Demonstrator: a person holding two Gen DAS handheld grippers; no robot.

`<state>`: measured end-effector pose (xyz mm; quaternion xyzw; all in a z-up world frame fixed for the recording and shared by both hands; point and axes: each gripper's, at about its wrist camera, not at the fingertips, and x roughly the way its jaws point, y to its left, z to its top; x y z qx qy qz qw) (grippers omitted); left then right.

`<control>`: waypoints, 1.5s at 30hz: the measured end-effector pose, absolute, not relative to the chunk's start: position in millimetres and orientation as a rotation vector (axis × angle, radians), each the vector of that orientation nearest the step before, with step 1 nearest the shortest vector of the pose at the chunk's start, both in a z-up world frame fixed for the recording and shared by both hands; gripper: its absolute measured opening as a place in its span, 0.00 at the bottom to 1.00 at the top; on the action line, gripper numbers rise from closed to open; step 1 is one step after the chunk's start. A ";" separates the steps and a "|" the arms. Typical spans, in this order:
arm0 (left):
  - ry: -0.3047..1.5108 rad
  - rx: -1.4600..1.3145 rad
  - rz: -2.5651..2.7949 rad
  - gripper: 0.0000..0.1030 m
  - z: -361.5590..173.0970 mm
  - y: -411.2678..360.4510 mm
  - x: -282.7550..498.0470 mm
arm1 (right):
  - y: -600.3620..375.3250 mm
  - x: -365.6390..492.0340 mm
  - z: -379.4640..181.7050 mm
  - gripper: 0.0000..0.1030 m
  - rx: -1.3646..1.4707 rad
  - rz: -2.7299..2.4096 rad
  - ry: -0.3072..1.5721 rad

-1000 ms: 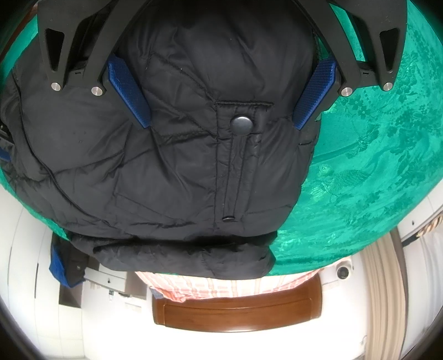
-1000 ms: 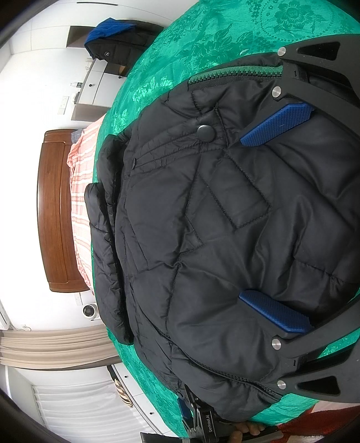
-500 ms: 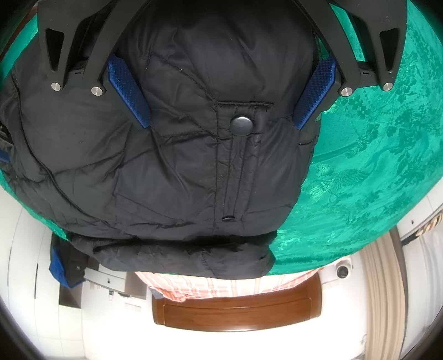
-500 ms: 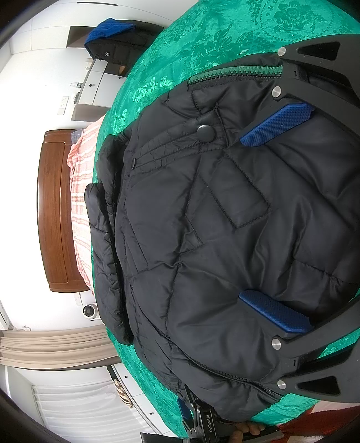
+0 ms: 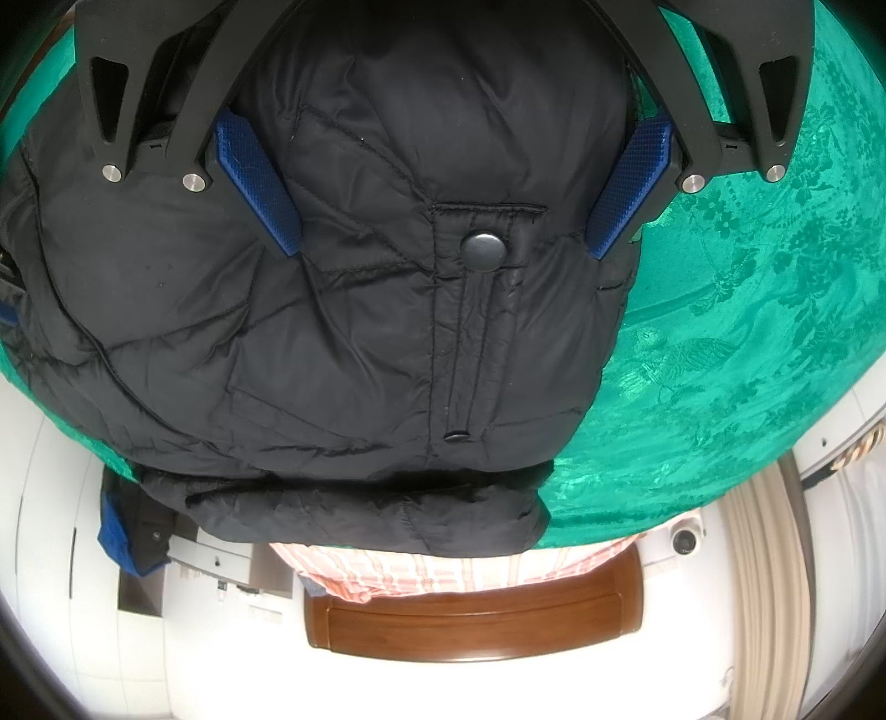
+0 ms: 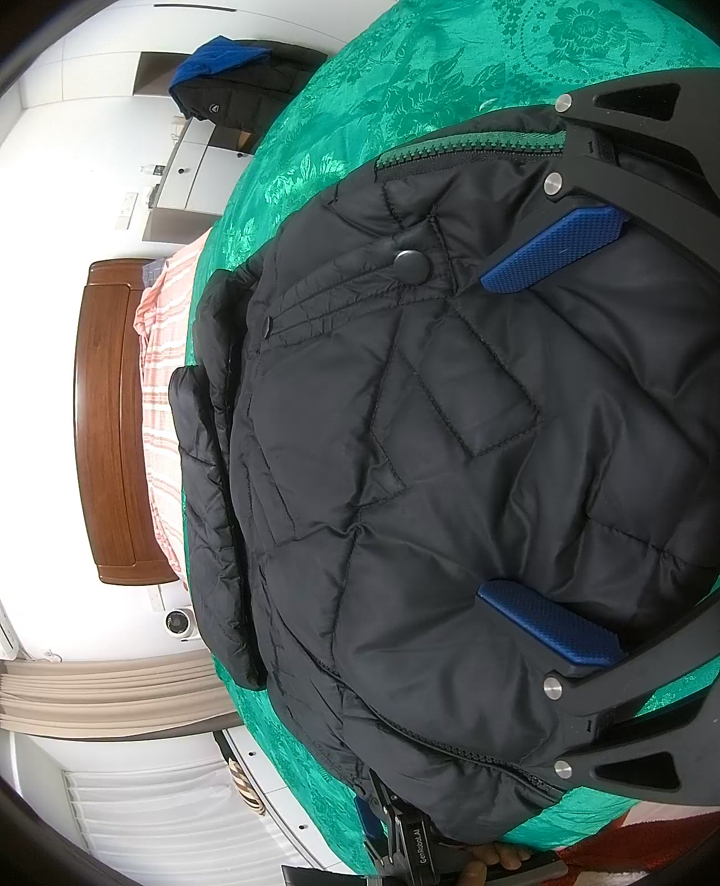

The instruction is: Fold large clothes

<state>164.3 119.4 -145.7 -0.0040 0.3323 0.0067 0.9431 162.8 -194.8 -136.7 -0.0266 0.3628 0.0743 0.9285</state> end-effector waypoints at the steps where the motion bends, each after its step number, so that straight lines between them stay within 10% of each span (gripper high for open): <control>1: 0.678 -0.008 0.014 1.00 -145.7 119.4 164.3 | -194.7 162.6 -136.9 1.00 -0.055 0.152 0.743; 33: 0.749 0.027 -0.002 0.99 -119.3 121.6 154.0 | -206.8 158.3 -120.7 0.99 -0.038 0.154 0.778; 45: 0.958 -0.443 -0.131 0.98 -133.8 225.8 121.8 | -327.5 128.4 -89.0 0.99 0.257 0.082 0.979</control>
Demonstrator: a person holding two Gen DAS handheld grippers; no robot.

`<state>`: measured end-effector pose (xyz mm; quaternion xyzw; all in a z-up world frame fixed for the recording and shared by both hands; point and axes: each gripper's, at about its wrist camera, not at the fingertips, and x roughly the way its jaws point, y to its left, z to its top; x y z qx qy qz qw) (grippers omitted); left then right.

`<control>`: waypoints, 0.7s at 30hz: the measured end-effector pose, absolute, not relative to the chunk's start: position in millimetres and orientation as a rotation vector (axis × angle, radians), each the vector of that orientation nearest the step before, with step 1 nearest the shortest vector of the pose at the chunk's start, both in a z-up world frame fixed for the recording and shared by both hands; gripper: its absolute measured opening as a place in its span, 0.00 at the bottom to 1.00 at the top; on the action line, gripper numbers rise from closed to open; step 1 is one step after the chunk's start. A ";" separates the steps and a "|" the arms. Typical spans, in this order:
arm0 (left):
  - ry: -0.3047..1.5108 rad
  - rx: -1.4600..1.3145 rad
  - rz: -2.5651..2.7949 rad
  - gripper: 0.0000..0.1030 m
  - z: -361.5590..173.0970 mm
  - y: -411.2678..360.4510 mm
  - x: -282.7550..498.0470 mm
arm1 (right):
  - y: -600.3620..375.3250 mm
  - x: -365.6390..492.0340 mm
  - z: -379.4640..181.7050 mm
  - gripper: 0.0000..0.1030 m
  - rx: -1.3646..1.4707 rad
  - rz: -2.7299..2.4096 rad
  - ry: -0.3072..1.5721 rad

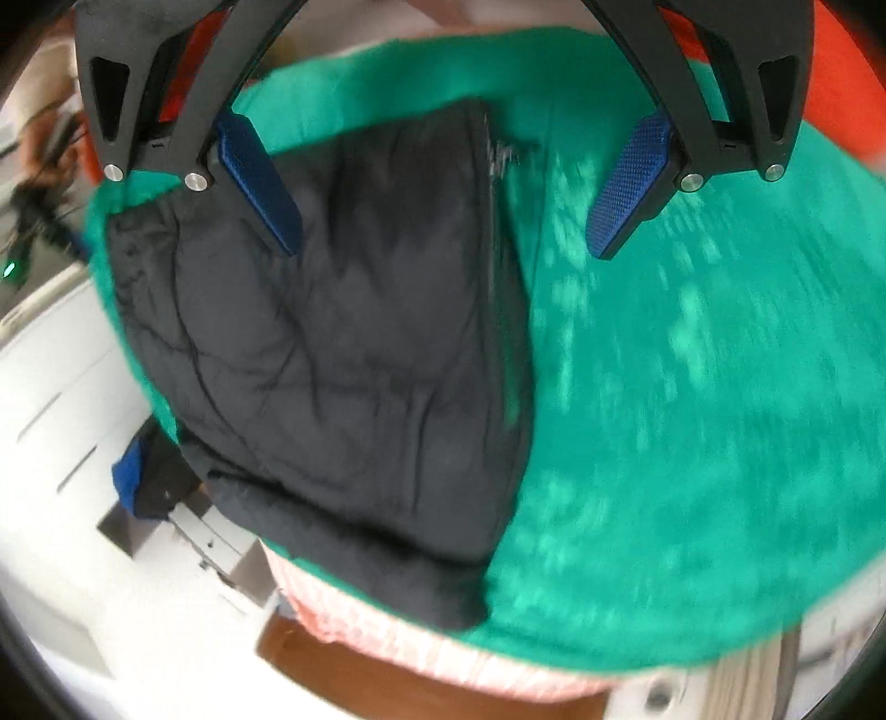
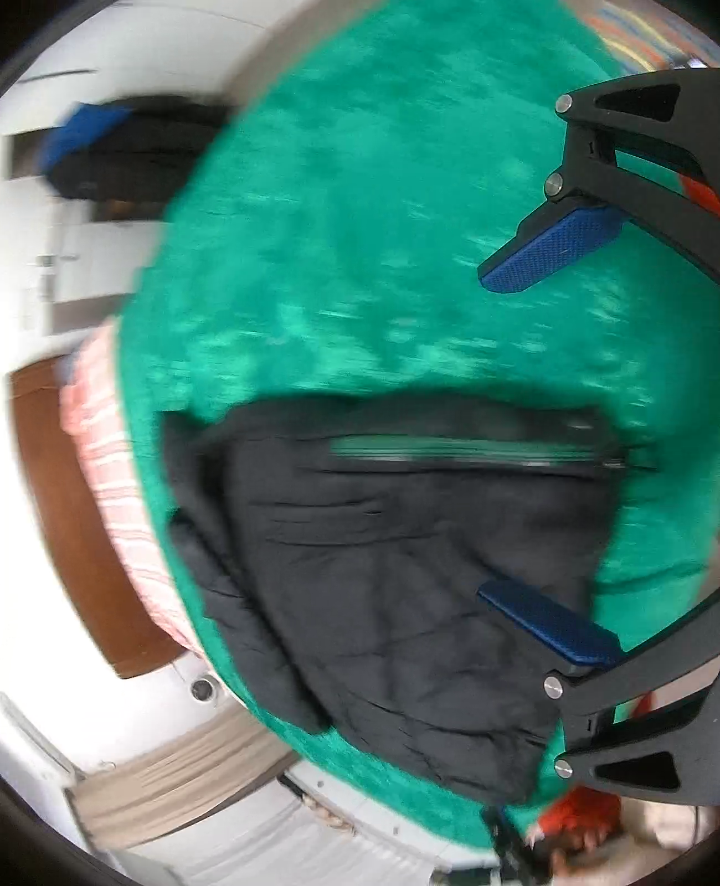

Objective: Fold large clothes
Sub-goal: 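Grasp the jacket hem at the zipper with both tools side by side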

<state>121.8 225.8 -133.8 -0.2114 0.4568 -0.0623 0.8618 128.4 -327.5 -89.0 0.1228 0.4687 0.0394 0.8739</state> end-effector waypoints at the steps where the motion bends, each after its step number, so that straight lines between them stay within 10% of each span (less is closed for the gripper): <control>1: 0.969 -0.457 -0.137 0.98 -139.2 227.1 122.3 | -329.2 126.0 -96.6 0.99 0.287 0.111 1.010; 9: 1.029 -0.427 -0.158 0.40 -149.0 218.4 126.0 | -323.7 138.8 -122.0 0.74 0.386 0.178 1.073; 12: 1.048 -0.416 -0.162 0.20 -146.6 212.4 124.0 | -321.4 146.5 -130.6 0.44 0.399 0.190 1.112; 14: 1.051 -0.425 -0.160 0.16 -141.8 212.0 121.6 | -317.6 147.2 -122.7 0.28 0.352 0.201 1.114; 21: 1.062 -0.428 -0.240 0.14 -117.0 210.3 87.1 | -313.0 125.0 -83.3 0.21 0.243 0.237 1.120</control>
